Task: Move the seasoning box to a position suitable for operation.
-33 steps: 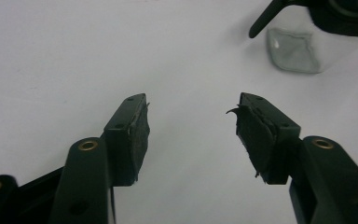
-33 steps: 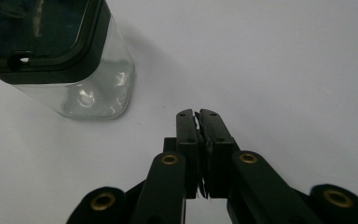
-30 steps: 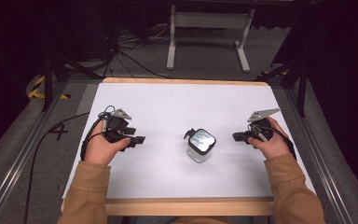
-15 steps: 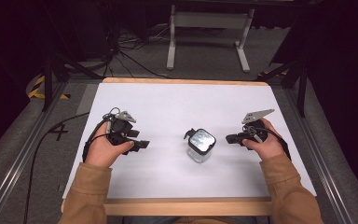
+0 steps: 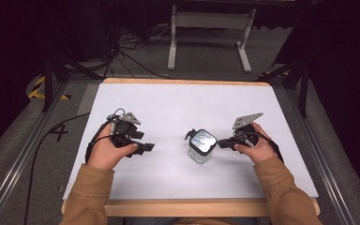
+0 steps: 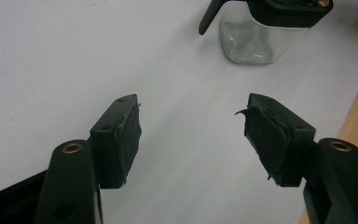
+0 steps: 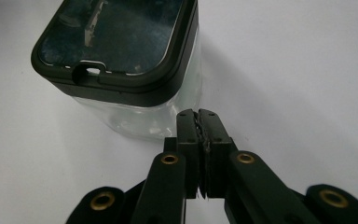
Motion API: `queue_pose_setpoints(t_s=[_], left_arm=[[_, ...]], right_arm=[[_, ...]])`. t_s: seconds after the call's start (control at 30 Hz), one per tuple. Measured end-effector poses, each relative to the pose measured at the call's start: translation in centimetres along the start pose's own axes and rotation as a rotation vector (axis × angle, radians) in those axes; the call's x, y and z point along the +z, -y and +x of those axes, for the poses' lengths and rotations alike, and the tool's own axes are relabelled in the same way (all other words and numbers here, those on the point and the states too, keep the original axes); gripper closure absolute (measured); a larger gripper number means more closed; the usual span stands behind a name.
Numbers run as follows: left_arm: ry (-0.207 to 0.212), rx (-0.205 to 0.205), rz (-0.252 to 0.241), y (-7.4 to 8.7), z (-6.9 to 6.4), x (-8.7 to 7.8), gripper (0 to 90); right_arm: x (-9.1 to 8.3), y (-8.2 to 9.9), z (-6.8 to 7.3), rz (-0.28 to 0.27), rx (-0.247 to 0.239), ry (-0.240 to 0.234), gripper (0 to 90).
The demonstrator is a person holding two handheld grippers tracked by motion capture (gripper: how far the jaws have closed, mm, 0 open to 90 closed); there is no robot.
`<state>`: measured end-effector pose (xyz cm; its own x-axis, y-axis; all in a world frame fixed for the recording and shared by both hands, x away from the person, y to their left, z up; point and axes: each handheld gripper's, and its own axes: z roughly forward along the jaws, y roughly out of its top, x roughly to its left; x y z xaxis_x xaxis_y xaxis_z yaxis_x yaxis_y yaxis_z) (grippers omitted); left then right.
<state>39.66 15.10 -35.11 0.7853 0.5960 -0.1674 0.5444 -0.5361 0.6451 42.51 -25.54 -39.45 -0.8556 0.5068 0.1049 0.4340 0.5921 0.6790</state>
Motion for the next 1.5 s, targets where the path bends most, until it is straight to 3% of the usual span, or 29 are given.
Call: queue_pose_setpoints(t_s=[0.17,0.57,1.13,1.43,1.5], left_arm=[[-0.004,-0.002,0.004,0.0,0.0,0.2,36.4],[0.000,0.005,0.013,-0.1,0.0,0.3,36.4],[0.021,0.023,0.011,-1.1,0.0,1.2,36.4],[0.054,0.003,-0.037,-1.4,-0.2,1.6,35.8],[0.041,0.020,-0.045,-1.5,-0.2,1.7,34.9]], right_arm=[[0.5,-0.3,0.0,-0.005,-0.030,0.003,89.7],[0.9,-0.4,0.3,0.025,-0.048,0.002,90.0],[1.6,-0.3,2.7,0.087,-0.075,-0.045,90.0],[2.0,-0.3,3.8,0.109,-0.105,-0.066,90.0],[2.2,-0.4,4.0,0.113,-0.108,-0.072,90.0]])
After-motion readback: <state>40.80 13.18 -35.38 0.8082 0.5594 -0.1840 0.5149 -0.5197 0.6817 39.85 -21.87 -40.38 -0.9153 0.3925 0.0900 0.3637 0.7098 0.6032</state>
